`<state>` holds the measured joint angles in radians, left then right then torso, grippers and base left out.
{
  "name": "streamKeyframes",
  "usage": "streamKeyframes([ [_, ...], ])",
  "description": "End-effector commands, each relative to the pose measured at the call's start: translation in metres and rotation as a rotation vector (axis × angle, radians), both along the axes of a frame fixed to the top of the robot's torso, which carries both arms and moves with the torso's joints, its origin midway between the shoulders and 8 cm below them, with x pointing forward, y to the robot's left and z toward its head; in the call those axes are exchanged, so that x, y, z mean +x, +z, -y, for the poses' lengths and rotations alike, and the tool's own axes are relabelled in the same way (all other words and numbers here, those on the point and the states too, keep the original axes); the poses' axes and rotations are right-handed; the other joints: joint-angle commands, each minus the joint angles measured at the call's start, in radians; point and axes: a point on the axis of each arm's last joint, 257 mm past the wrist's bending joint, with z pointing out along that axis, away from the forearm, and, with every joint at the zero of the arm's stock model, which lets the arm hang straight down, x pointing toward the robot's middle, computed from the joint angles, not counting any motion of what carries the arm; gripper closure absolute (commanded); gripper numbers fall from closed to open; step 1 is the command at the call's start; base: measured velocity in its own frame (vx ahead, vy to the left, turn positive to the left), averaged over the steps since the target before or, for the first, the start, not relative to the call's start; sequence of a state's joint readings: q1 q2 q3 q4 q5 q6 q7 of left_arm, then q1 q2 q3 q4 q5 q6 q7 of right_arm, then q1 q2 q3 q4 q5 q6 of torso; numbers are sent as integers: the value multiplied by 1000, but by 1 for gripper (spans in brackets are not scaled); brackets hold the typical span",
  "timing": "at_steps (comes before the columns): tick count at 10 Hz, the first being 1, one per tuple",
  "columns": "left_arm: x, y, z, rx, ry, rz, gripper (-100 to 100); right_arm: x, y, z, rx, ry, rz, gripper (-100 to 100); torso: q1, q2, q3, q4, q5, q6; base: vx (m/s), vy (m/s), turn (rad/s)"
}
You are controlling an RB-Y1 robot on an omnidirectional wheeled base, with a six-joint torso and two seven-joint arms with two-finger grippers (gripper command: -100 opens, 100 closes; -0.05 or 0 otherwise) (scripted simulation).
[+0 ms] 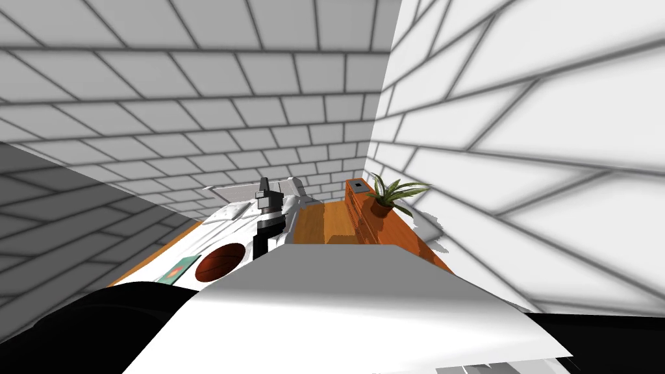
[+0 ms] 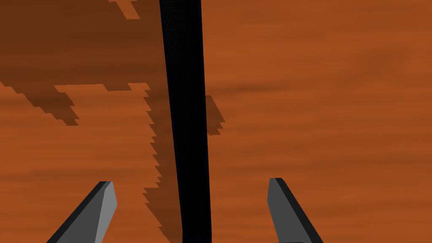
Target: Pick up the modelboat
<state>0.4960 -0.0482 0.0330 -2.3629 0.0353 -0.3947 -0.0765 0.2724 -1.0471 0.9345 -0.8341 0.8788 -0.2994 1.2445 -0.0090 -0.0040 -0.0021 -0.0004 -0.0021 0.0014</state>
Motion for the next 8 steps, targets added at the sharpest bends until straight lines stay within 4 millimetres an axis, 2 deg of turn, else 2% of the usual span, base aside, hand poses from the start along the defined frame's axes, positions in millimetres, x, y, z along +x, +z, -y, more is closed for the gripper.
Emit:
streamKeyframes([
  [1,0,0,0,0,0,0,0,0,0,0,0,0,0,-100,0,0,0,0,0,0,27,-63,26],
  [2,0,0,0,0,0,0,0,0,0,1,-4,4,0,0,4,1,1,0,0,0,5,-12,0],
  [3,0,0,0,0,0,0,0,-3,-2,-1,-3,13,1,-100,7,3,1,0,1,0,30,-19,-56],
  [8,0,0,0,0,0,0,0,-18,-12,-9,-3,50,3,-100,7,-1,-1,0,1,0,77,-22,-71],
])
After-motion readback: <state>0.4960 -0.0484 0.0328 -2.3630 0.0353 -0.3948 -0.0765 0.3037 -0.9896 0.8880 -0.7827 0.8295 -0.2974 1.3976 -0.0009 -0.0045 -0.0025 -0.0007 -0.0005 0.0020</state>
